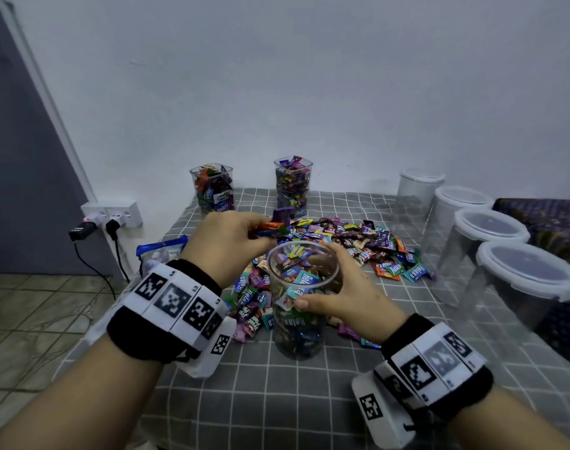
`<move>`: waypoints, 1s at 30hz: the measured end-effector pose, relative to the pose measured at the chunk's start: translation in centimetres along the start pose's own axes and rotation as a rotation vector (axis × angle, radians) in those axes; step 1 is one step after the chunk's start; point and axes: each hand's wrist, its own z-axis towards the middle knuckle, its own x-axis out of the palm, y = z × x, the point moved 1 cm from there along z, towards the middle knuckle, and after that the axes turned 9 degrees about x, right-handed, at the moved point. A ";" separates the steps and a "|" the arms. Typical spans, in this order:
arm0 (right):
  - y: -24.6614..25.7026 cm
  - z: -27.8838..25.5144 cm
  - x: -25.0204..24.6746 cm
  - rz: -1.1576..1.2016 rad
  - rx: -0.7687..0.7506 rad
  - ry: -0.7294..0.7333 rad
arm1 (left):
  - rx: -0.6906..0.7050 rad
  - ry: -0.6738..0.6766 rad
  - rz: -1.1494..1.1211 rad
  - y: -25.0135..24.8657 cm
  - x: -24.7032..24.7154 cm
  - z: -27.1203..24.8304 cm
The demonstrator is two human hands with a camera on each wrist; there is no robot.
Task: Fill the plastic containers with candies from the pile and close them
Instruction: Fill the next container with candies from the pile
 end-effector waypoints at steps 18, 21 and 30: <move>-0.4 0.1 0.0 0.022 -0.052 -0.013 | 0.172 0.047 0.224 -1.9 1.5 -0.7; -0.4 0.2 0.0 0.016 -0.049 -0.011 | 0.169 -0.054 0.114 -1.5 1.4 -0.8; 0.0 -0.1 -3.3 -0.541 0.132 0.193 | -0.064 -0.059 0.031 2.1 1.8 -0.2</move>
